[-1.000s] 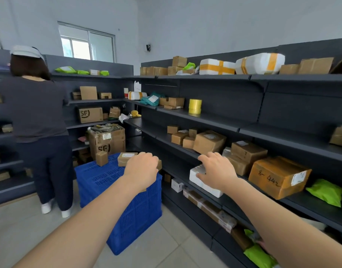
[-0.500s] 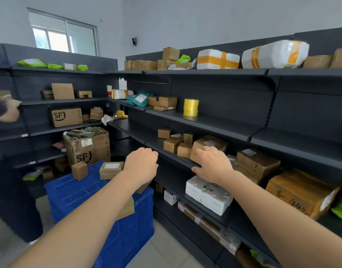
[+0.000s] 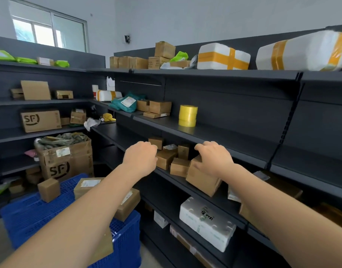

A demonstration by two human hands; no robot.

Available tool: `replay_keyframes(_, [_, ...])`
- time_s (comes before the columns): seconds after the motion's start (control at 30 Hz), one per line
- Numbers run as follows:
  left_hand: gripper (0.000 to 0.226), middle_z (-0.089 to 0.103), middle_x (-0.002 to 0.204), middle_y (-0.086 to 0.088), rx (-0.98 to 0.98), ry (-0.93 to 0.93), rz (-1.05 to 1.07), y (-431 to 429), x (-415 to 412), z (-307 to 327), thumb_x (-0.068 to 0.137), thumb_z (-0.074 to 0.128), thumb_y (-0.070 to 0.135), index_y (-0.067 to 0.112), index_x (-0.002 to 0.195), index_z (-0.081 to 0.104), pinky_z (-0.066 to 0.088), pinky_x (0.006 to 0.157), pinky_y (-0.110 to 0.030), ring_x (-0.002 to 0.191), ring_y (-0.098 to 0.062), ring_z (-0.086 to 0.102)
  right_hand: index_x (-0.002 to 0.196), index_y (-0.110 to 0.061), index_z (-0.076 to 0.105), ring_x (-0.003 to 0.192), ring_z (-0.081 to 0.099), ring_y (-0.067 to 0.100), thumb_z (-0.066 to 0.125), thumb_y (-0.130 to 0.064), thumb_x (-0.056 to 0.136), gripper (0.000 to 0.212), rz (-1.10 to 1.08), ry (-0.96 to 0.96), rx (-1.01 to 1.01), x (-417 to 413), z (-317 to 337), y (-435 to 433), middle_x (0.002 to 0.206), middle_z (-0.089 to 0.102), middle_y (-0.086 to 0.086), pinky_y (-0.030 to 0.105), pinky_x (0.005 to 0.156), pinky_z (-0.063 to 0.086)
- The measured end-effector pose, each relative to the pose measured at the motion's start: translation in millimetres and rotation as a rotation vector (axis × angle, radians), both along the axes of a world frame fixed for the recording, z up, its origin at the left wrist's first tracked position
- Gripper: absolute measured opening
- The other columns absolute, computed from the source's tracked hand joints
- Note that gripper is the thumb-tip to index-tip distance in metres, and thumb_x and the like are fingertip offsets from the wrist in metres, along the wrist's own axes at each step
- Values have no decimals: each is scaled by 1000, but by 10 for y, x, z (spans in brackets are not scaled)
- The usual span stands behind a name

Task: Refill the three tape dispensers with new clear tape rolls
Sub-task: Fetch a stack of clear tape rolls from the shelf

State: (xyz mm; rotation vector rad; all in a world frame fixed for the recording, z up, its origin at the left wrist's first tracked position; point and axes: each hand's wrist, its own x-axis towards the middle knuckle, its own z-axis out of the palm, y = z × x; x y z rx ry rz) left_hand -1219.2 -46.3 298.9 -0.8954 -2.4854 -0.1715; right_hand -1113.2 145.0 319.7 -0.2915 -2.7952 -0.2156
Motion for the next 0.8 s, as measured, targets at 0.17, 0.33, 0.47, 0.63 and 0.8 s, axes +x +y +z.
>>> replay_keyframes(0.17, [22,59,94,1,12,10,-57,356,-821,29,91,57,34,19,106,61,43,64,-29,87,-16,57,133,-18,50,114,53,25,59,-43,91,49,-38,24,9,-743,37,317,124,58,6,37,89,48])
replay_keyframes(0.33, [22,57,94,2,18,-2,-112,692,-1636,89,91,56,34,20,108,60,44,66,-28,86,-14,53,131,-17,51,113,53,26,59,-45,91,49,-100,21,1,-1456,85,636,123,58,6,38,90,48])
replay_keyframes(0.47, [29,62,108,-2,22,-12,-154,964,-2176,143,92,54,34,19,116,59,52,77,-34,100,-19,57,130,-16,51,114,53,27,60,-47,89,52,-146,34,-34,-1957,130,920,122,58,6,39,89,49])
replay_keyframes(0.63, [26,62,108,-3,3,-24,-191,1353,-2690,170,93,52,35,18,112,60,47,72,-34,101,-22,56,129,-15,52,114,54,28,61,-47,88,53,-203,37,-72,-2438,125,1326,122,59,8,38,83,48])
replay_keyframes(0.8, [36,61,118,-5,30,-44,-209,1854,-3192,201,93,52,36,15,121,58,52,86,-41,110,-24,56,130,-15,52,117,51,30,59,-47,89,52,-234,23,-117,-2929,91,1824,125,57,10,40,87,49])
